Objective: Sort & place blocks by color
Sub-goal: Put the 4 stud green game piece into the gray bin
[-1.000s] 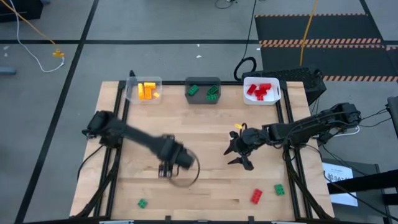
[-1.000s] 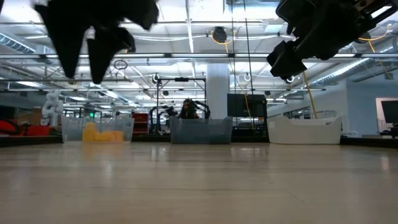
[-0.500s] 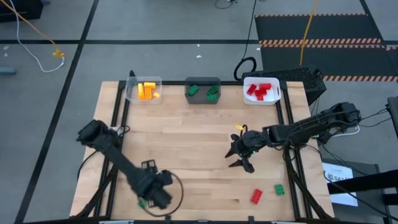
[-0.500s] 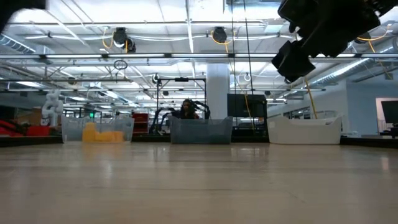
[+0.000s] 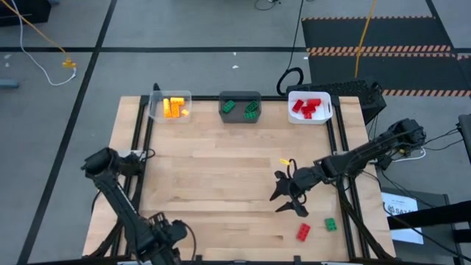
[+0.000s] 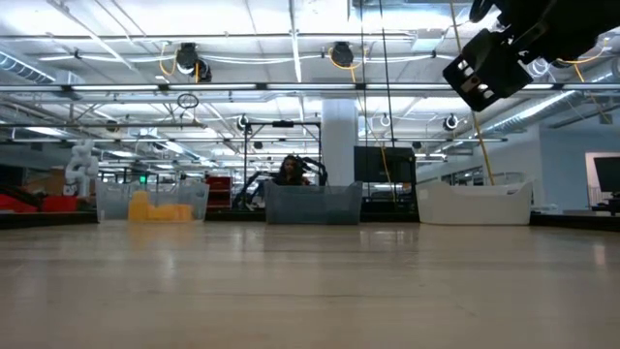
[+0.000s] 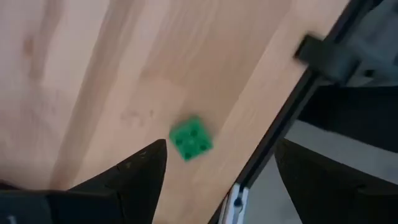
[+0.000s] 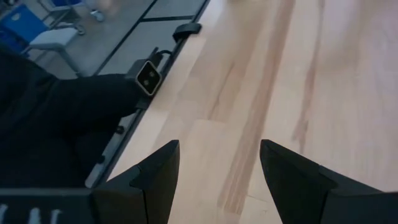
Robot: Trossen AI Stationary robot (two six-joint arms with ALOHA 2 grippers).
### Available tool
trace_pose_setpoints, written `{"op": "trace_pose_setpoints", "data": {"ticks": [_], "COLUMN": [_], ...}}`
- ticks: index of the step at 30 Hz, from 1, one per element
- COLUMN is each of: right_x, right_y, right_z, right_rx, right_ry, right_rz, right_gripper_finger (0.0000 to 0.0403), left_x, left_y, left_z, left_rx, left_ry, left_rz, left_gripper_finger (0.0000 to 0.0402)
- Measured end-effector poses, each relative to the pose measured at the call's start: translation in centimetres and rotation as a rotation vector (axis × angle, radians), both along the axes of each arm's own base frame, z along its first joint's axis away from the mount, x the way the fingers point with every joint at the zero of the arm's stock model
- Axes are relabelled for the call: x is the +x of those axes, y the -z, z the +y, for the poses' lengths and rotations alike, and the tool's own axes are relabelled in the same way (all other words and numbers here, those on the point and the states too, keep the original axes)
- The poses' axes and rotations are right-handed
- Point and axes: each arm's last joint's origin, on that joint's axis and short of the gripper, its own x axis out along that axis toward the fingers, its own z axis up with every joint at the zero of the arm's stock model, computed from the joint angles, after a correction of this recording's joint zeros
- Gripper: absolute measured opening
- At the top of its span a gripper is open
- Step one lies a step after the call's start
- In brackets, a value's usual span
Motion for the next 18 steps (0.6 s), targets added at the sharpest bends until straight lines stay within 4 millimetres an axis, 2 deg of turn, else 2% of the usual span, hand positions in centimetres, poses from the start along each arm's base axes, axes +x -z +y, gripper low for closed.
{"op": "trace_pose_setpoints", "data": {"ticks": [4,9,13,18], "right_x": [-0.2,-0.3,-0.3,-0.3], "right_y": [0.0,0.0,0.0,0.0], "right_z": [0.4,0.7,0.8,0.8], "right_rx": [-0.007,-0.009,-0.012,-0.014], "right_ry": [0.002,-0.009,0.004,0.007], "right_rz": [-0.002,-0.003,-0.002,-0.003], "right_gripper_finger": [0.0215,0.0215,0.0215,0.0215], "left_x": [-1.4,-1.9,-1.8,-2.4], "left_y": [1.9,4.9,5.8,6.8], "left_z": [-0.1,0.0,0.3,0.8], "left_rx": [0.013,-0.026,-0.040,-0.027], "left_ry": [-0.019,-0.028,-0.057,-0.176], "left_rz": [0.078,0.104,0.097,0.163], "left_gripper_finger": [0.0296,0.0296,0.0296,0.0296]}}
